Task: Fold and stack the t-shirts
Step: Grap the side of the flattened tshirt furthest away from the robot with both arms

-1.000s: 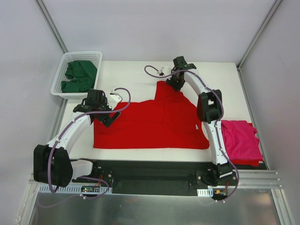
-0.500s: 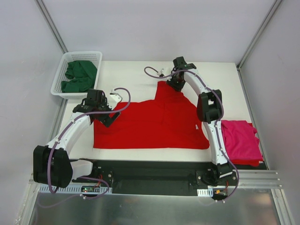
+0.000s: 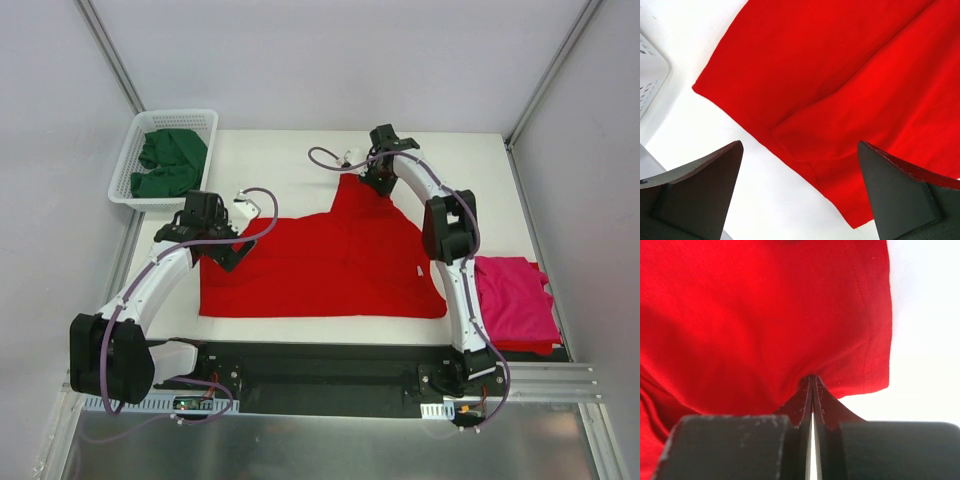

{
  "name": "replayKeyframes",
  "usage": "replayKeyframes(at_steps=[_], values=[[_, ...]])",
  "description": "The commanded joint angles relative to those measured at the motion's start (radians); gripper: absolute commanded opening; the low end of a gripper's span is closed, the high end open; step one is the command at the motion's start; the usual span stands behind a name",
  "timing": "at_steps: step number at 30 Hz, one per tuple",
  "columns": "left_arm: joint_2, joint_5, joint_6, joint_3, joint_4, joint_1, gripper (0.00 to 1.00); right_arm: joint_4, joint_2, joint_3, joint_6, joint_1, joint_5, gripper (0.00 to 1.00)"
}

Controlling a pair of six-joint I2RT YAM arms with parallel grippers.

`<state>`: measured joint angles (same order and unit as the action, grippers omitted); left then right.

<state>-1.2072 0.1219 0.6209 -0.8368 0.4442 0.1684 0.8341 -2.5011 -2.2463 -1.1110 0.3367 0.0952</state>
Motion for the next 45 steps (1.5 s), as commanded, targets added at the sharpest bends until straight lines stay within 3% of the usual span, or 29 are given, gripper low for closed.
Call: replayKeyframes(at_steps=[1,10,25,31,45], values=[[0.029,0.009,0.016,0.005,0.005,-0.006,0.99,-0.012,0.037,0.103,0.043,-0.010,-0.060,0.01],[0.035,0.013,0.016,0.010,0.004,-0.006,0.99,-0.053,0.153,0.146,0.154,-0.021,-0.037,0.01],[0.040,0.021,0.016,0.013,0.005,-0.006,0.99,-0.242,0.266,0.182,0.365,-0.059,-0.189,0.01],[0.043,0.022,0.017,0.019,0.005,-0.006,0.99,-0.234,0.271,0.197,0.461,-0.073,-0.146,0.03],[0.026,0.032,0.011,0.013,0.005,-0.006,0.99,-0.213,0.355,0.232,0.445,-0.070,0.023,0.02]])
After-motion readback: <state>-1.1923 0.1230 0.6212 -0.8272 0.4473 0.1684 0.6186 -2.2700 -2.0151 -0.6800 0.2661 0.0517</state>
